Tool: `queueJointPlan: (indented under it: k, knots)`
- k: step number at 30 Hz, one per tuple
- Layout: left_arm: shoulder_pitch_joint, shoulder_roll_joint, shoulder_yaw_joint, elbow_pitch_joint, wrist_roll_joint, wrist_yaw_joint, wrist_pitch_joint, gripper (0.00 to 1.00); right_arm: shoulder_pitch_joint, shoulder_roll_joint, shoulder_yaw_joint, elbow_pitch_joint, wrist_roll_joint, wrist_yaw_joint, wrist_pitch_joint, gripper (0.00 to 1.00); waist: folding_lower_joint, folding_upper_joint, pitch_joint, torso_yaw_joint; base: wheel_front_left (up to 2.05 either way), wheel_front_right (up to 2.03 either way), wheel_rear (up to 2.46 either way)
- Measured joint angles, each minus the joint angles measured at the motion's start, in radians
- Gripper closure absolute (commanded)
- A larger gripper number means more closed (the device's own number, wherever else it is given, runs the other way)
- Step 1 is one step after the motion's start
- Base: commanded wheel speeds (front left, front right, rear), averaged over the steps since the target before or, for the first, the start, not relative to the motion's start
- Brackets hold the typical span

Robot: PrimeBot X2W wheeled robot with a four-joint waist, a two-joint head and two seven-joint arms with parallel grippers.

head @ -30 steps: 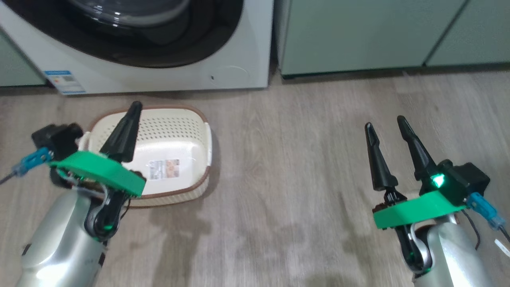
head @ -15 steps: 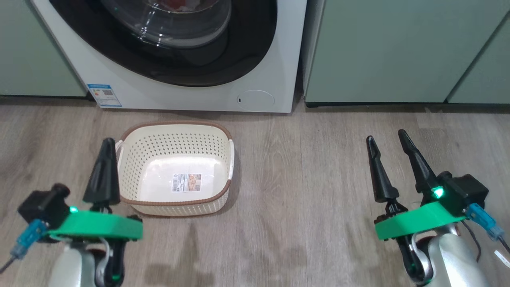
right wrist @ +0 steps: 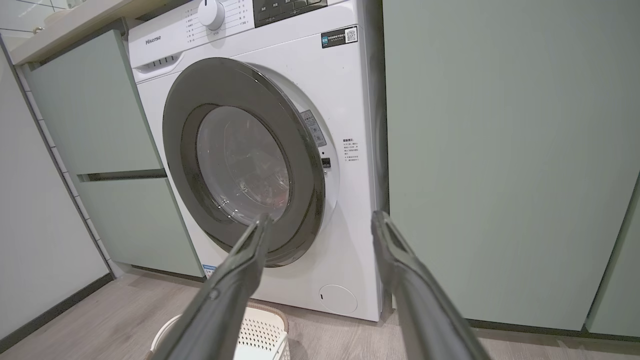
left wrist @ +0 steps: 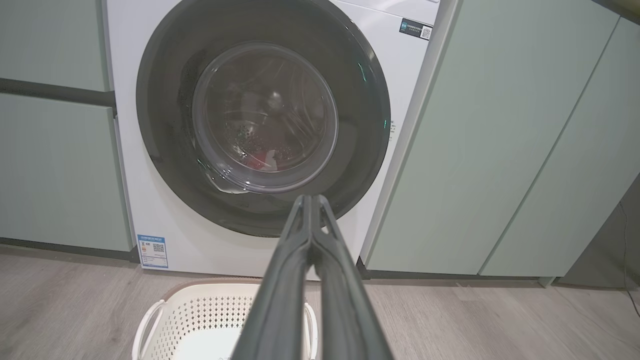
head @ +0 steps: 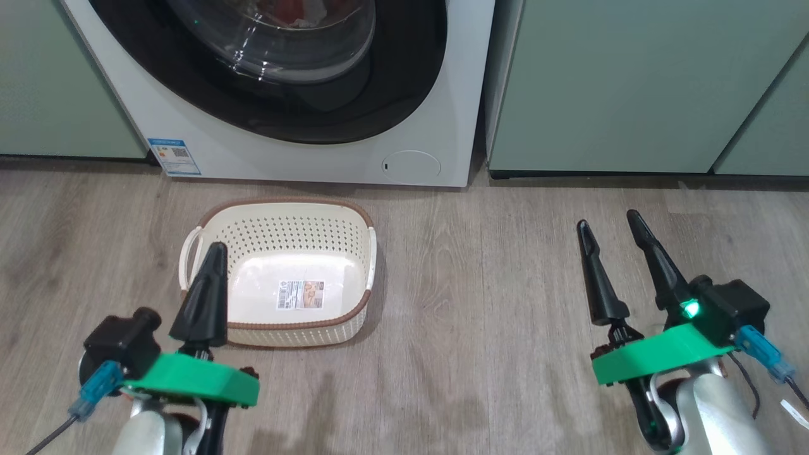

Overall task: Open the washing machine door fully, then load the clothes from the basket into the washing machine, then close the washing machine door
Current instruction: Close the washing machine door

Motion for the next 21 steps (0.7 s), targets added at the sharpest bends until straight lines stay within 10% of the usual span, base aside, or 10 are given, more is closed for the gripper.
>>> queueJointPlan:
  k: [7, 9, 10, 11, 21]
  knots:
    - [0.000, 0.000, -0.012, 0.000, -0.001, 0.000, 0.000, 1.00, 0.007, 0.000, 0.002, 0.000, 0.000, 0.000, 0.000, 0.00, 0.0000, 0.0000, 0.005, 0.001, 0.00, 0.00, 0.00]
    - [0.000, 0.000, -0.012, 0.000, -0.001, 0.000, 0.000, 0.81, 0.007, 0.000, 0.002, 0.000, 0.000, 0.000, 0.000, 0.00, 0.0000, 0.0000, 0.007, 0.001, 0.00, 0.00, 0.00]
    - [-0.001, 0.000, -0.012, 0.000, -0.001, 0.000, 0.000, 0.53, 0.007, 0.000, 0.002, 0.000, 0.000, 0.000, 0.000, 0.00, 0.0000, 0.0000, 0.008, 0.001, 0.00, 0.00, 0.00]
    - [-0.001, 0.000, -0.013, 0.001, -0.004, 0.000, 0.000, 0.00, 0.007, 0.000, 0.002, 0.000, 0.000, 0.000, 0.000, 0.00, 0.0000, 0.0000, 0.008, 0.000, 0.00, 0.00, 0.00]
    - [-0.001, 0.000, -0.014, 0.001, -0.004, 0.000, 0.000, 0.00, 0.007, 0.000, 0.001, 0.000, 0.000, 0.000, 0.000, 0.00, 0.0000, 0.0000, 0.012, -0.004, 0.00, 0.00, 0.00]
